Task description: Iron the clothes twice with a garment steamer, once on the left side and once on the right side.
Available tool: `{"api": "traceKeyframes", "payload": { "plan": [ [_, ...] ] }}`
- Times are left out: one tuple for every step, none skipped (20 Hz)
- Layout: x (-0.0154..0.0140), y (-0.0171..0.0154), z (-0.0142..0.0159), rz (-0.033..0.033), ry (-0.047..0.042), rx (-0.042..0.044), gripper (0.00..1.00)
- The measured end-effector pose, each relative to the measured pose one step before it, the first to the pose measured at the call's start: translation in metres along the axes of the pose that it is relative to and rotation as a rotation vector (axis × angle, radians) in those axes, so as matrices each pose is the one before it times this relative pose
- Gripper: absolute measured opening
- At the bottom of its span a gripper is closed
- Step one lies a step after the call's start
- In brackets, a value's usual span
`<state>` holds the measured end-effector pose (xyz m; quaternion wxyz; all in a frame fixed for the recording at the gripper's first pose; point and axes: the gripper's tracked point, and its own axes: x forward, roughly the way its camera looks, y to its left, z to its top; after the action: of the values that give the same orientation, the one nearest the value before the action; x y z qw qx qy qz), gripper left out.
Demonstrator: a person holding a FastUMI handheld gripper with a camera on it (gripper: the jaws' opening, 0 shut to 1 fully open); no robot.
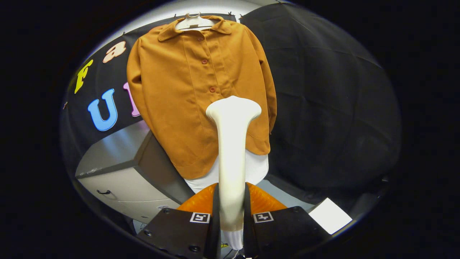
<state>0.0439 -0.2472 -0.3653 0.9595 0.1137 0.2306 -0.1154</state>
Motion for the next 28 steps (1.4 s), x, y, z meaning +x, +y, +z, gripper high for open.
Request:
{"api": "traceKeyframes", "payload": {
  "plan": [
    [-0.00625, 0.0055, 0.01074, 0.00773, -0.02369, -0.00653, 0.29],
    [-0.00504, 0.00521, 0.01053, 0.00712, -0.02647, -0.00608, 0.29],
    [-0.00479, 0.00663, 0.01094, 0.00807, -0.02545, -0.00316, 0.29],
    [-0.00474, 0.0064, 0.0123, 0.00957, -0.02471, -0.00199, 0.28],
    [-0.00588, 0.00671, 0.01359, 0.00867, -0.02553, -0.00308, 0.28],
    [-0.00443, 0.00982, 0.01065, 0.00841, -0.02446, -0.00484, 0.28],
    [-0.00421, 0.0078, 0.01272, 0.00908, -0.02479, -0.00351, 0.28],
    [-0.00505, 0.00795, 0.0125, 0.01012, -0.02298, -0.00314, 0.28],
    [-0.00356, 0.0085, 0.01247, 0.01158, -0.02228, -0.00484, 0.28],
    [-0.00424, 0.00823, 0.01208, 0.01116, -0.02208, -0.00303, 0.28],
    [-0.00358, 0.009, 0.01052, 0.01207, -0.01894, -0.00344, 0.28],
    [-0.00321, 0.00887, 0.01135, 0.01306, -0.0206, -0.00003, 0.28],
    [-0.00322, 0.01019, 0.01181, 0.0139, -0.02031, 0.00004, 0.28],
    [-0.0039, 0.01035, 0.01084, 0.01347, -0.0177, 0.00083, 0.28],
    [-0.00299, 0.01026, 0.01045, 0.01305, -0.01919, -0.00006, 0.28],
    [-0.00294, 0.01009, 0.01077, 0.01362, -0.0154, -0.00292, 0.28],
    [-0.00171, 0.00962, 0.01038, 0.01265, -0.0134, -0.00397, 0.28],
    [-0.00355, 0.01206, 0.00976, 0.0126, -0.01384, -0.0054, 0.28],
    [-0.00529, 0.01039, 0.00966, 0.01077, -0.0082, -0.00836, 0.28],
    [-0.00437, 0.01044, 0.00805, 0.00836, -0.00416, -0.00482, 0.28],
    [-0.00053, 0.0103, 0.00569, 0.0122, -0.00331, 0.00296, 0.28],
    [-0.00203, 0.01115, 0.0057, 0.01586, -0.00502, 0.00668, 0.28],
    [-0.00218, 0.01153, 0.00528, 0.01544, -0.00393, 0.00235, 0.28],
    [-0.00267, 0.01055, 0.00455, 0.01303, -0.00945, -0.00404, 0.28],
    [-0.00192, 0.00832, 0.00435, 0.01009, -0.007, -0.0055, 0.28],
    [-0.00311, 0.00827, 0.00177, 0.01079, -0.0057, -0.00807, 0.28],
    [-0.00176, 0.00823, 0.00208, 0.01079, -0.00583, -0.00284, 0.28],
    [-0.0017, 0.00753, 0.00193, 0.01009, -0.00249, -0.00296, 0.28]
  ]
}}
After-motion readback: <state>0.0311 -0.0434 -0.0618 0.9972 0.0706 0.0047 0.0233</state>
